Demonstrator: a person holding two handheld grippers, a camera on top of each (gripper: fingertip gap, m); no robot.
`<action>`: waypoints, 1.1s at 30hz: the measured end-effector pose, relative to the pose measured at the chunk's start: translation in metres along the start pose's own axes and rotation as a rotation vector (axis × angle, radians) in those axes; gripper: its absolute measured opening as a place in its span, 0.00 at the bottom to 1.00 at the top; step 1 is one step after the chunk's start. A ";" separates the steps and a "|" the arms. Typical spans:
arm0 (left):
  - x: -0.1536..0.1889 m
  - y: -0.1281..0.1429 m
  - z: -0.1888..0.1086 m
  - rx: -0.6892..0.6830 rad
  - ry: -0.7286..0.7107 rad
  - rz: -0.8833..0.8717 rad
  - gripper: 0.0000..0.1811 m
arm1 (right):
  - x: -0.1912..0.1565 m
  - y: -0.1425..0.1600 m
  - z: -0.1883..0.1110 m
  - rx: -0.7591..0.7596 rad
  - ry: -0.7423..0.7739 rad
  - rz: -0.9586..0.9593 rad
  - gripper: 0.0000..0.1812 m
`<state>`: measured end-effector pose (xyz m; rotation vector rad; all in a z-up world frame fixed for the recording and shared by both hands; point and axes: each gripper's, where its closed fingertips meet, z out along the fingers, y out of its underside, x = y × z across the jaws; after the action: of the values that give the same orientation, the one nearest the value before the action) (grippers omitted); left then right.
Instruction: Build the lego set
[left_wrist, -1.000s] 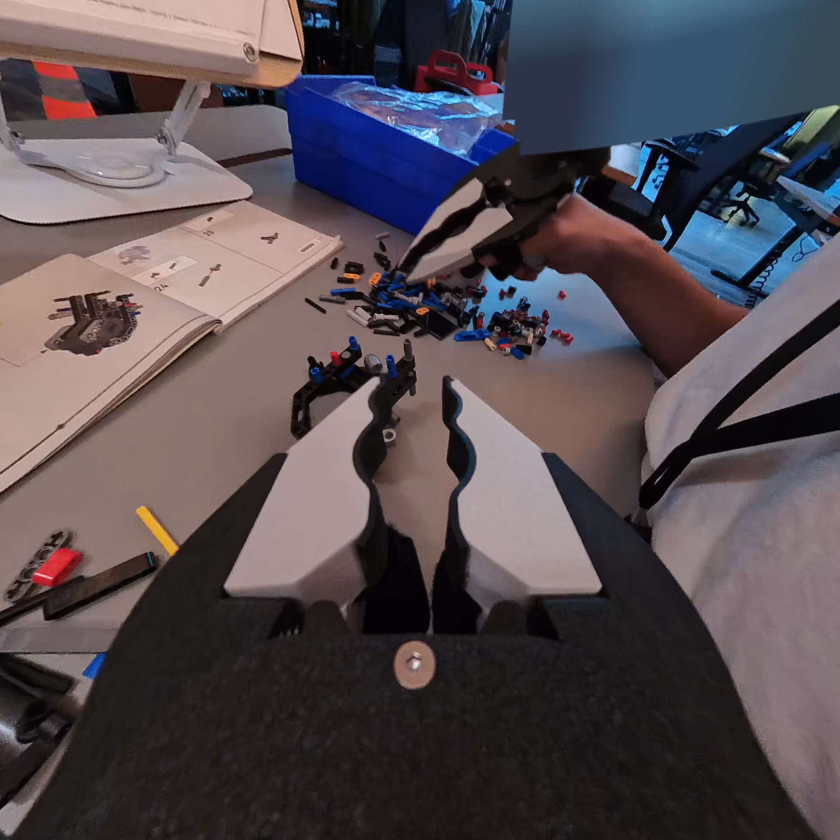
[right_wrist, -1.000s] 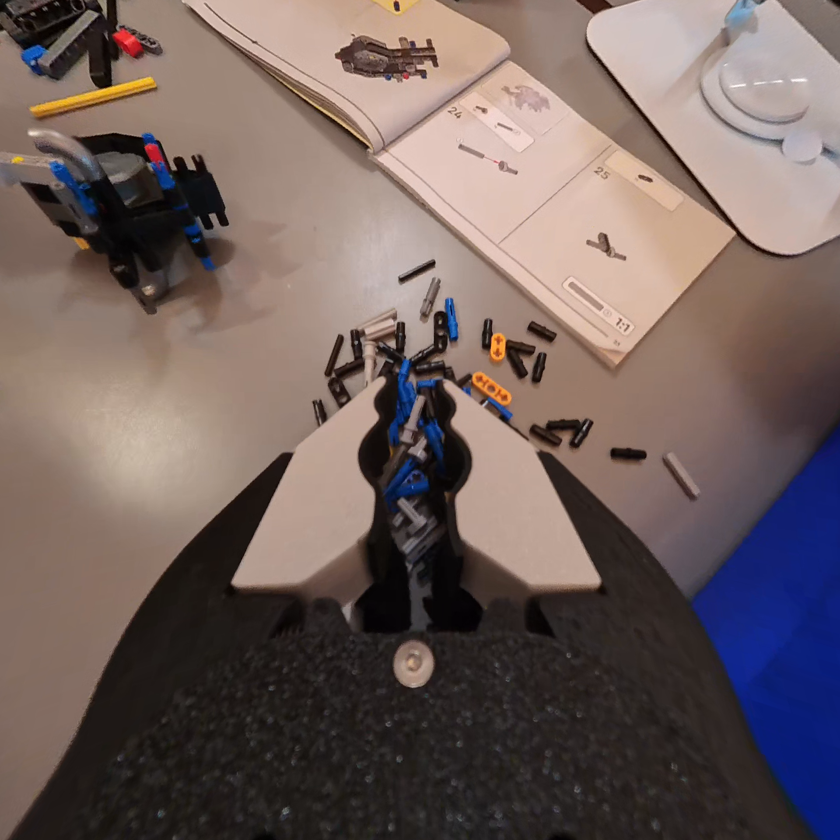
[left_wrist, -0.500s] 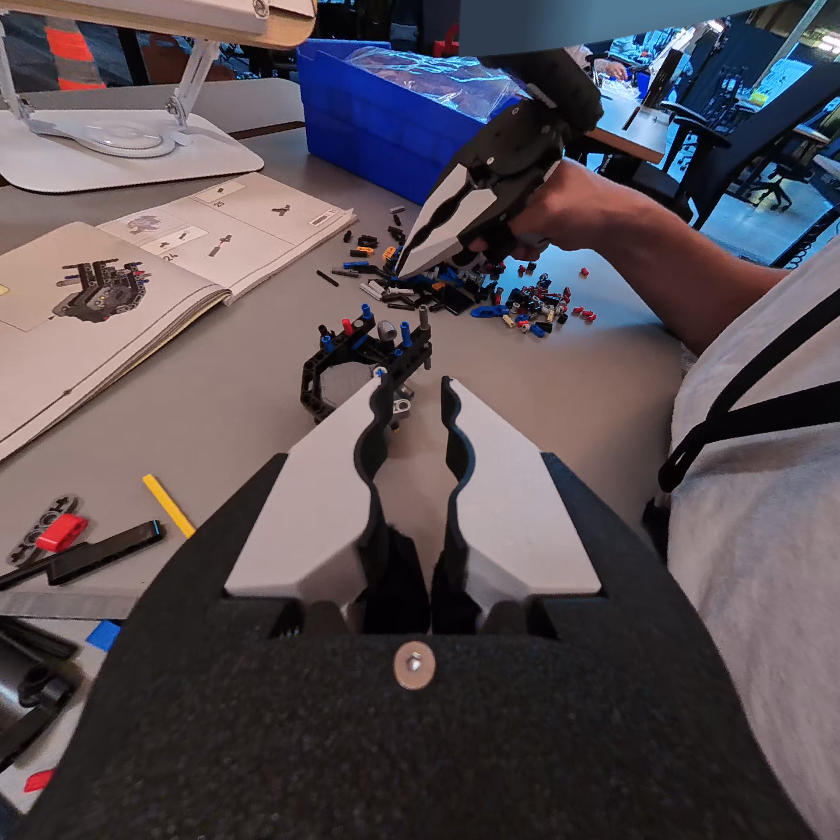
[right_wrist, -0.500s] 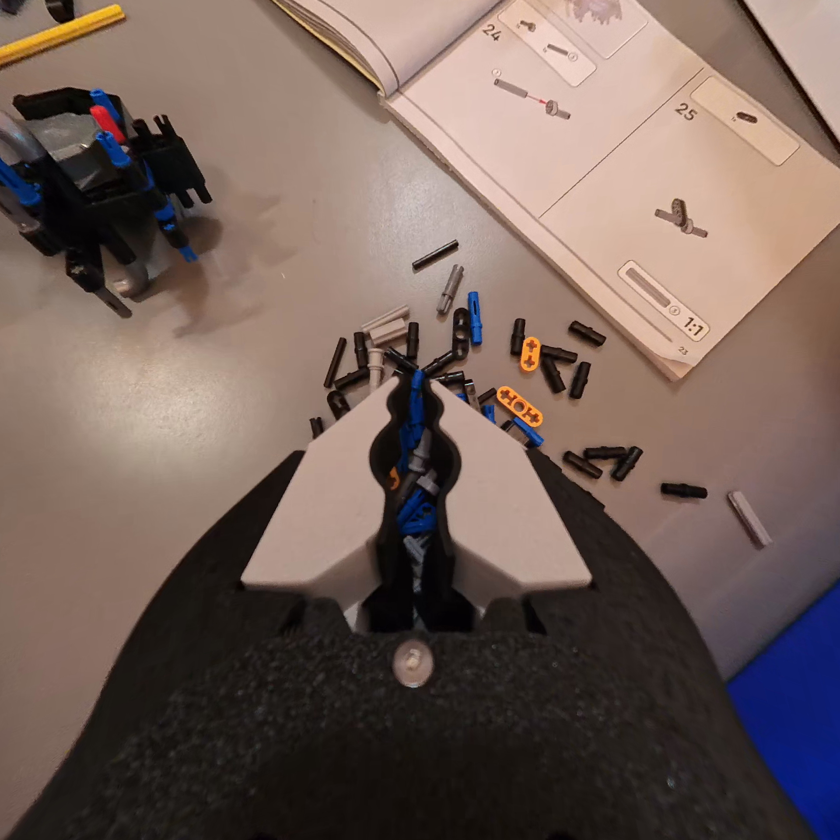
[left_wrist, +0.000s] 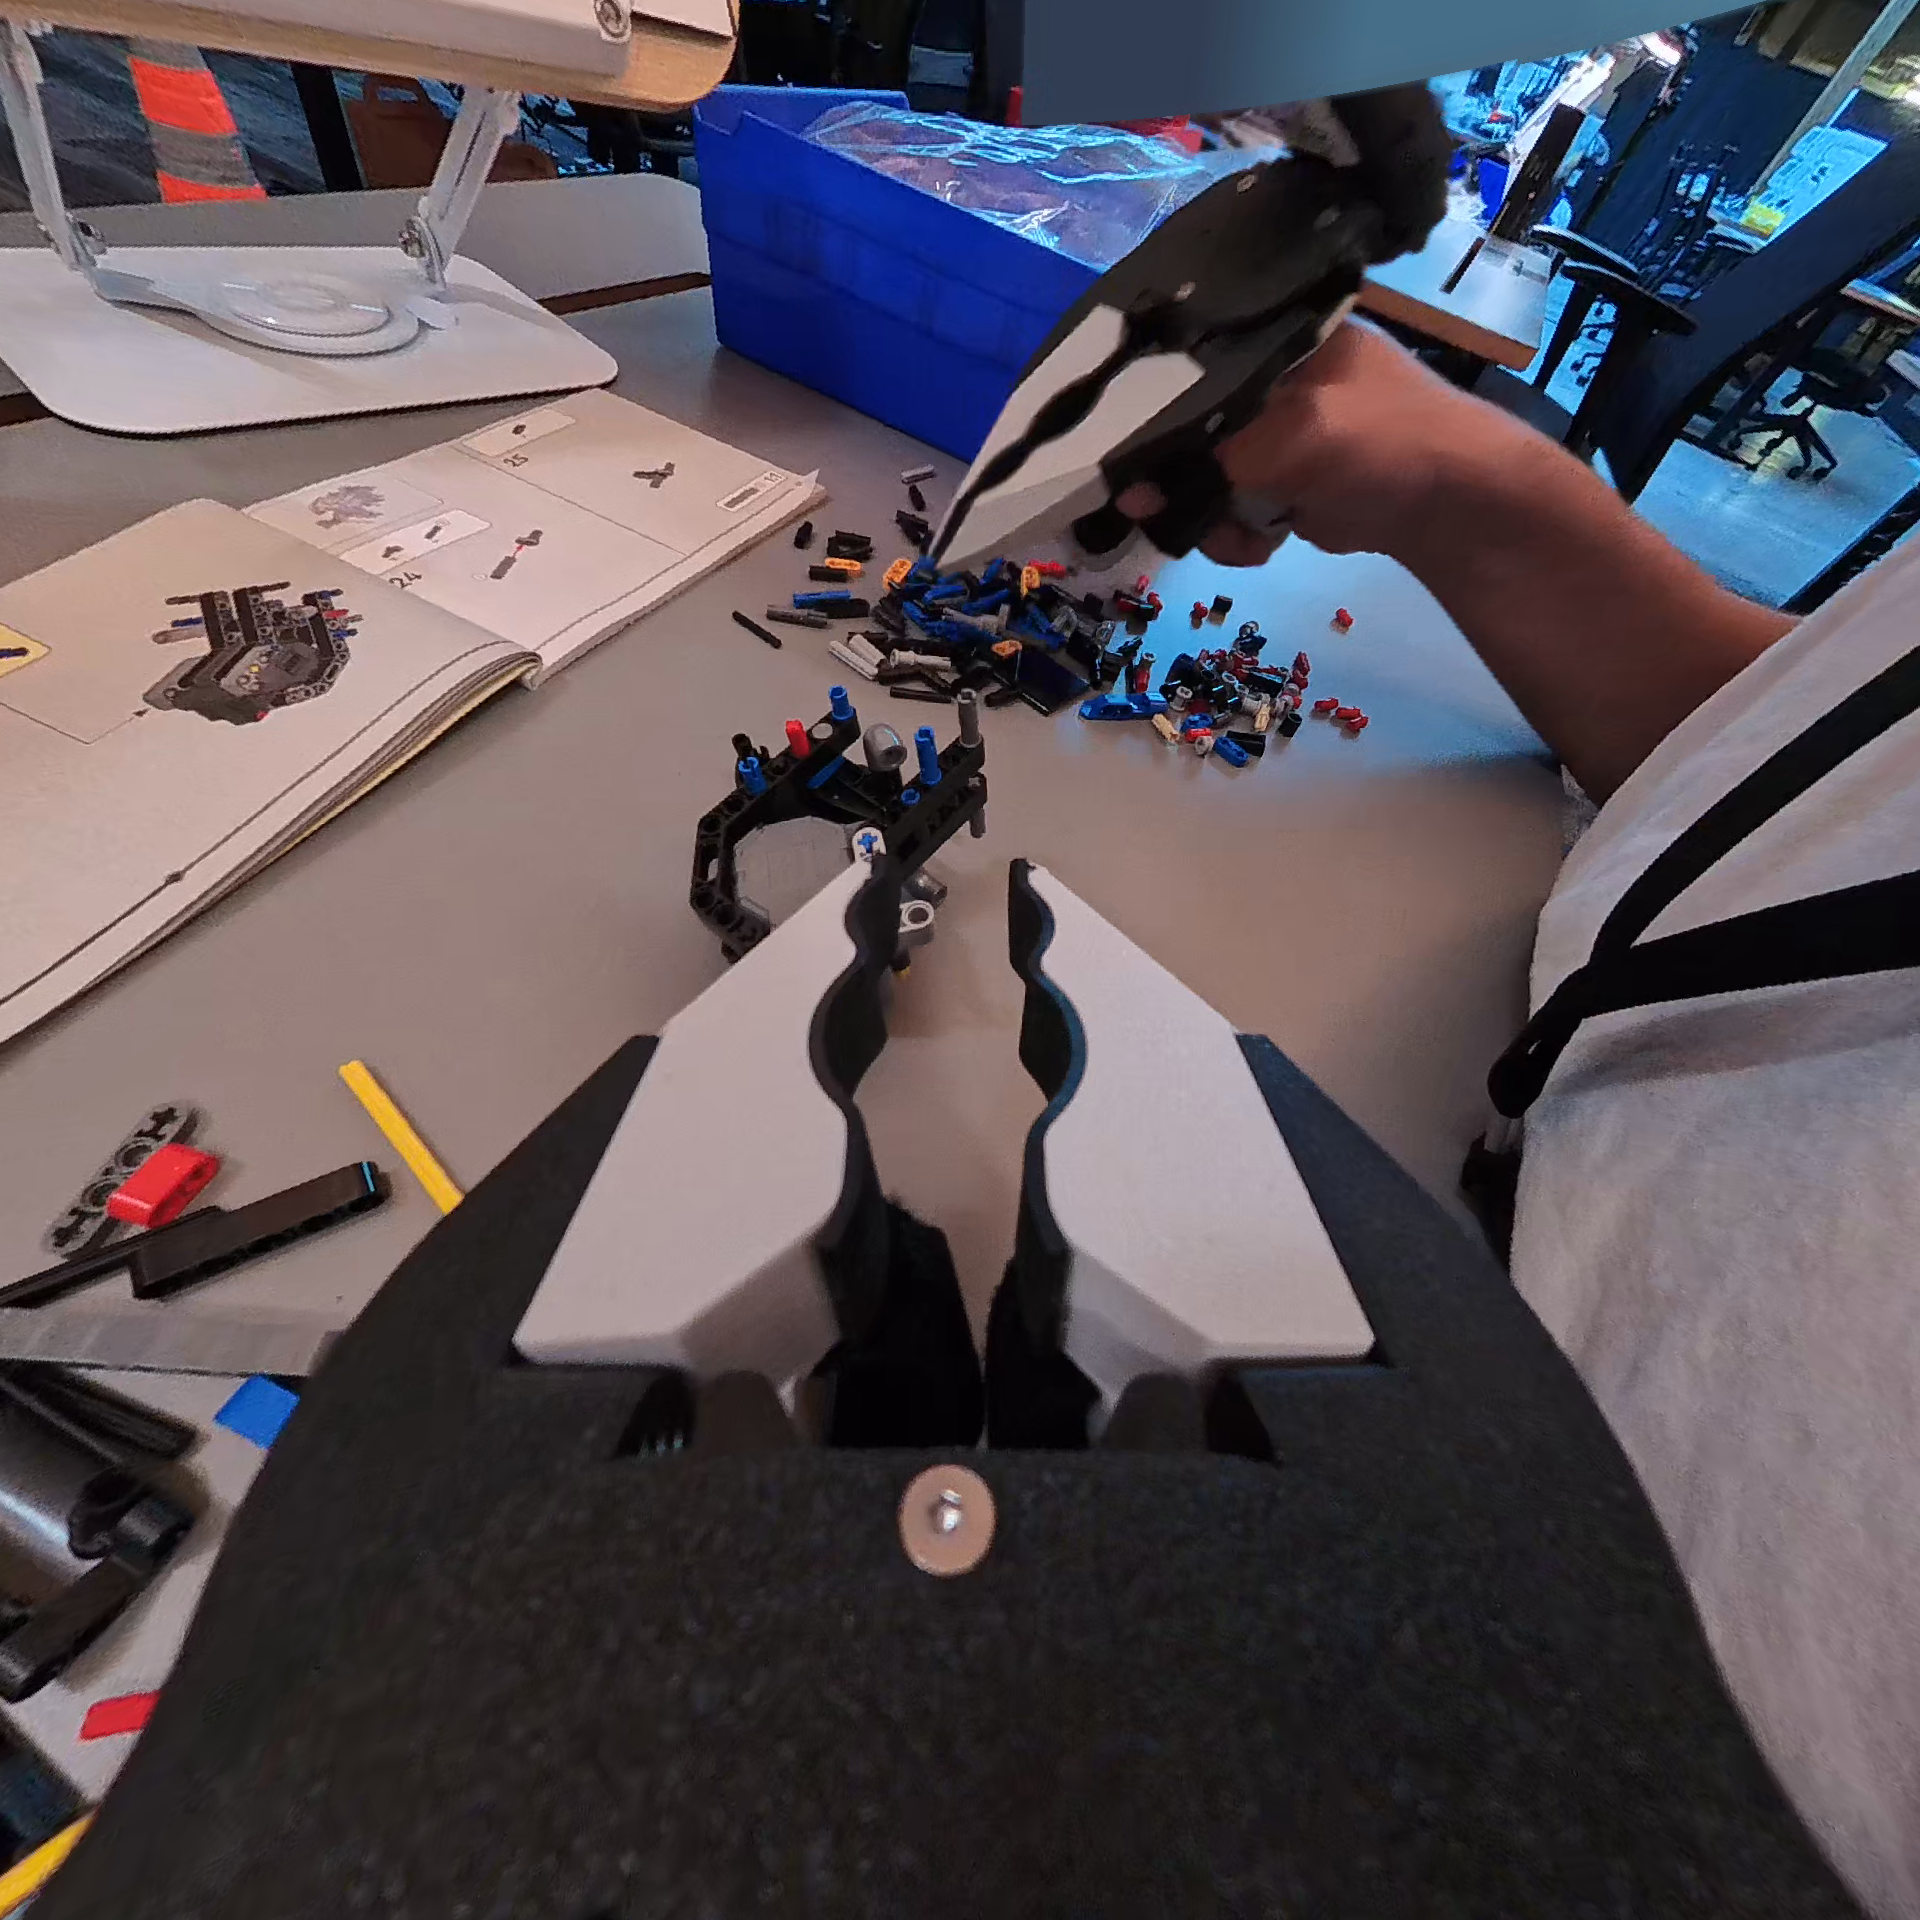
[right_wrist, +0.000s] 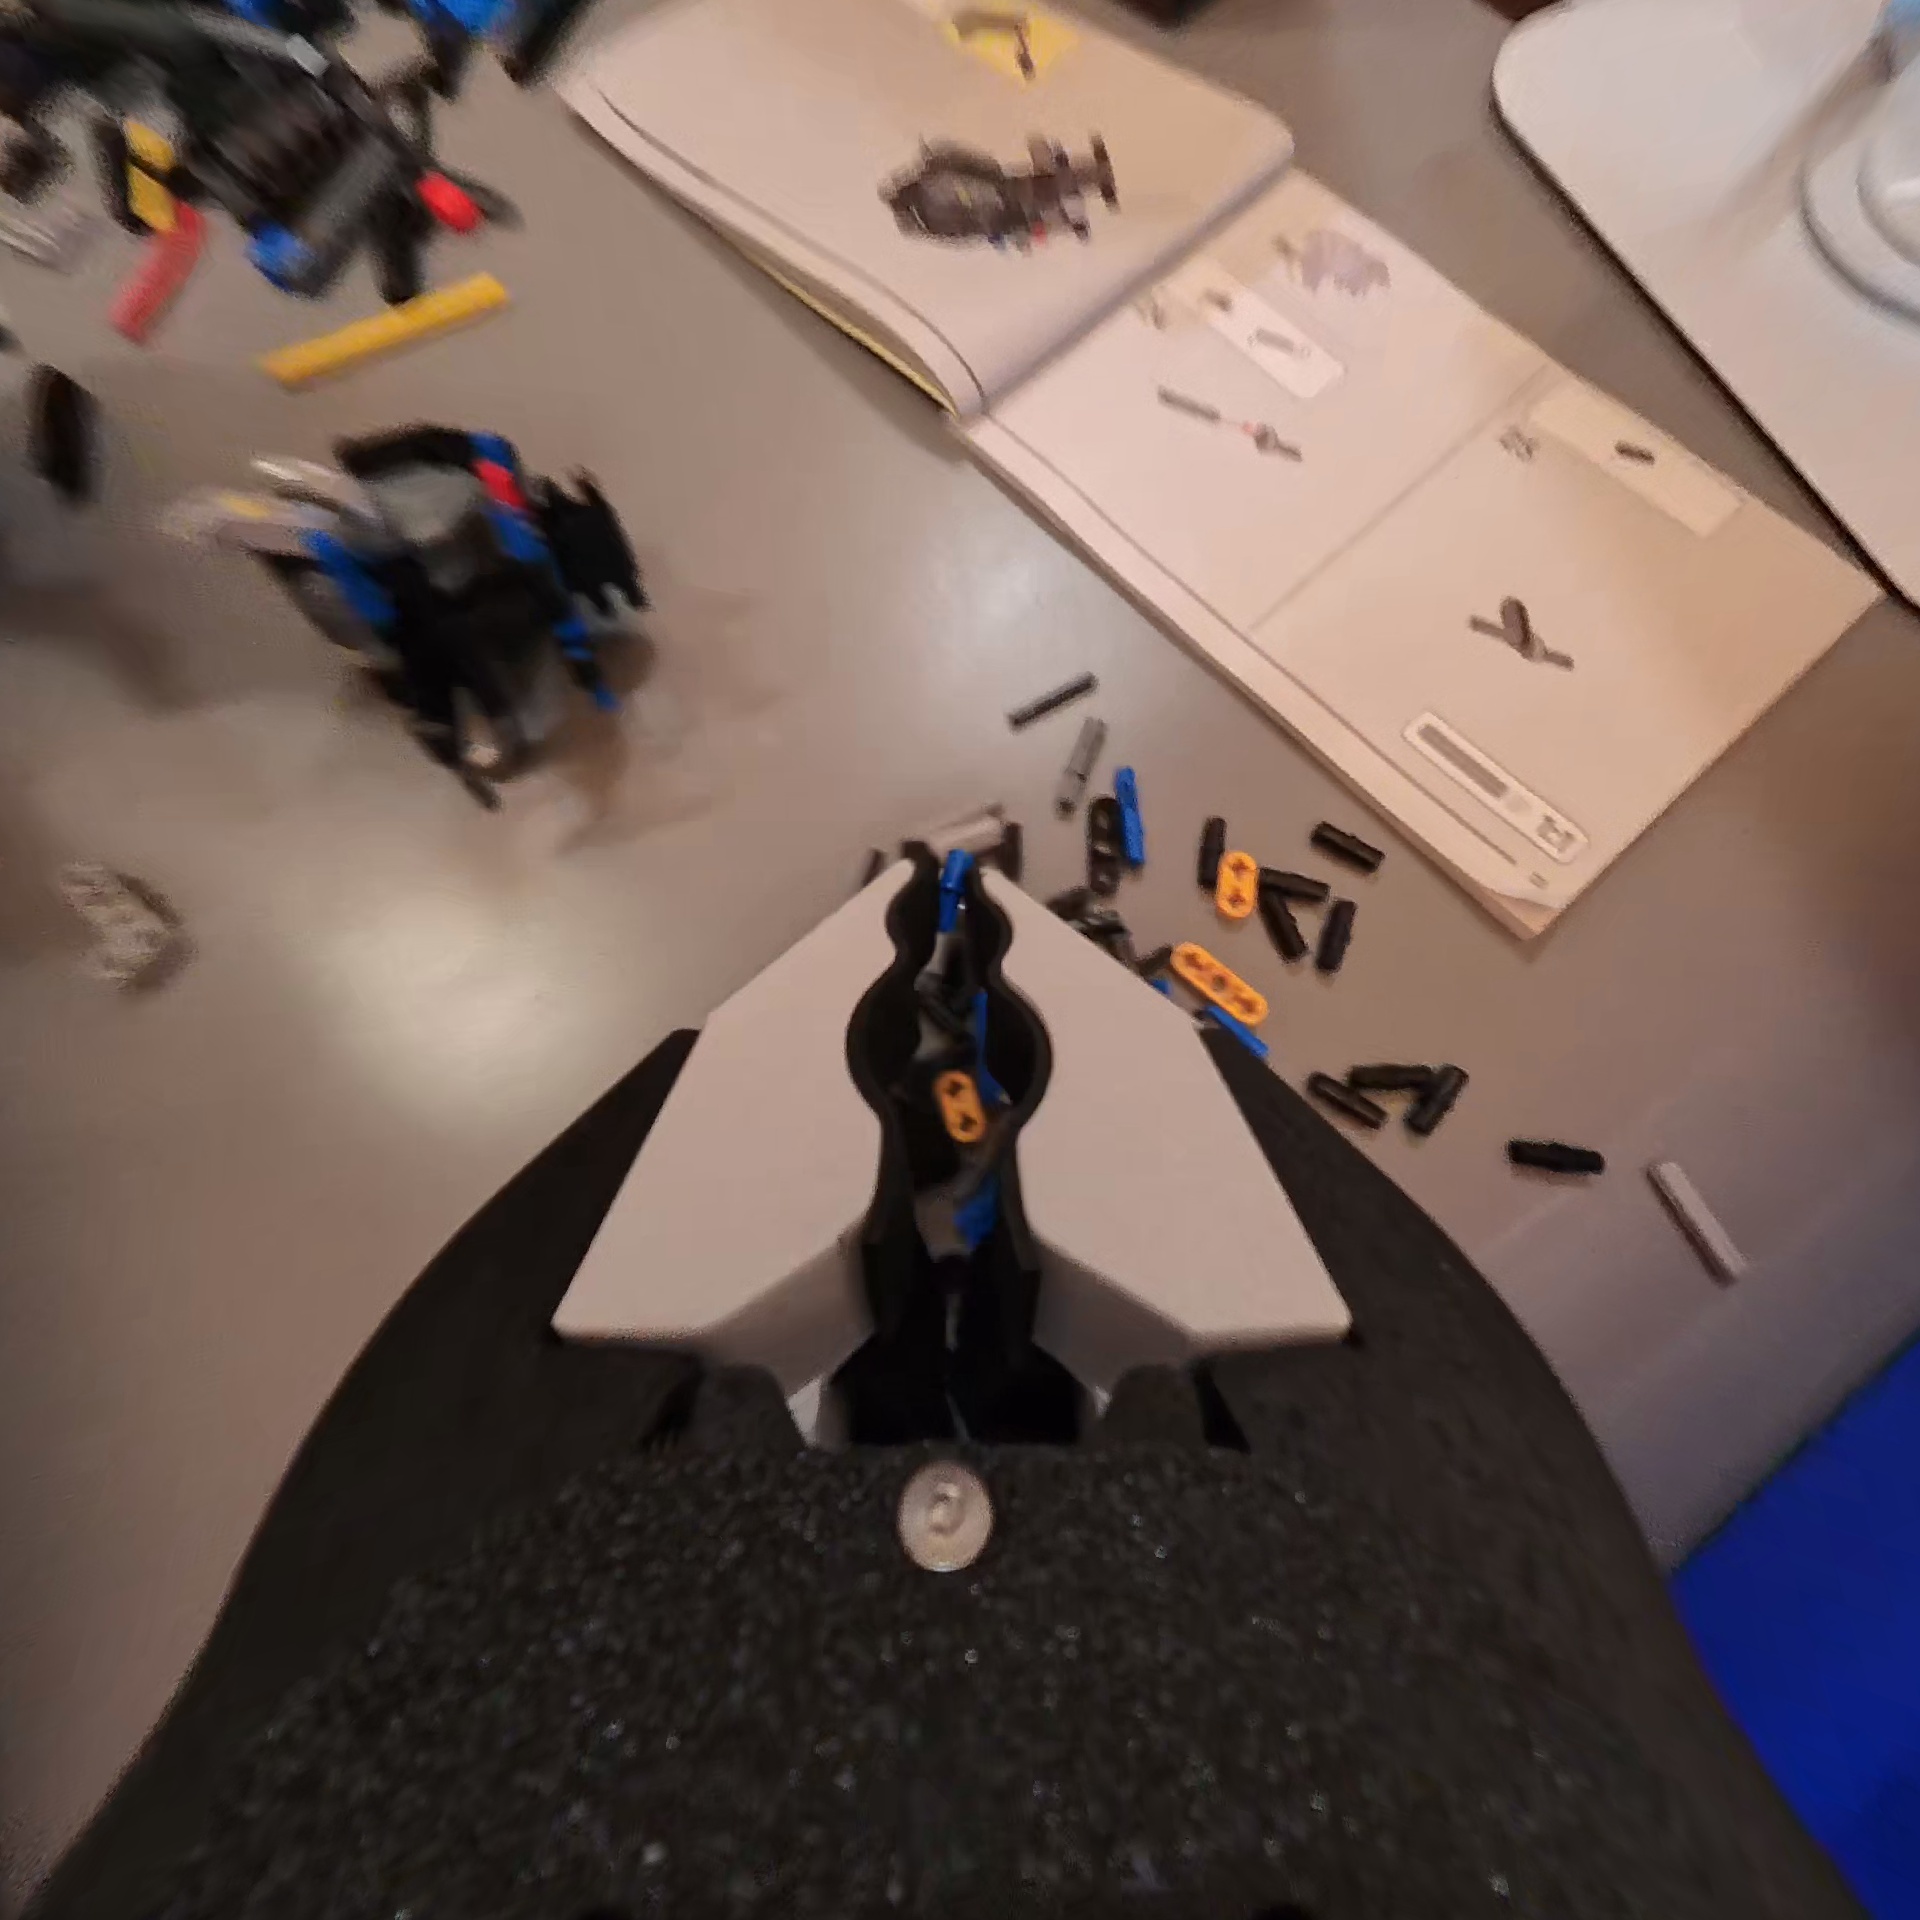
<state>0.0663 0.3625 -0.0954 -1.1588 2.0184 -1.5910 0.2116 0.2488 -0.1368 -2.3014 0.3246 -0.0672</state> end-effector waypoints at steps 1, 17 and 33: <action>0.000 0.000 0.000 0.000 -0.005 0.001 0.10 | -0.011 -0.008 -0.005 0.044 -0.038 0.007 0.02; 0.008 -0.041 0.016 0.114 -0.411 0.413 0.15 | -0.149 -0.112 -0.010 0.647 -0.719 0.612 0.02; 0.008 -0.045 0.011 0.129 -0.372 0.360 0.13 | -0.158 -0.100 -0.001 0.608 -0.835 0.699 0.02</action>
<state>0.0868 0.3469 -0.0555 -0.9014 1.7351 -1.2068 0.0805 0.3537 -0.0547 -1.3526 0.5441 0.9745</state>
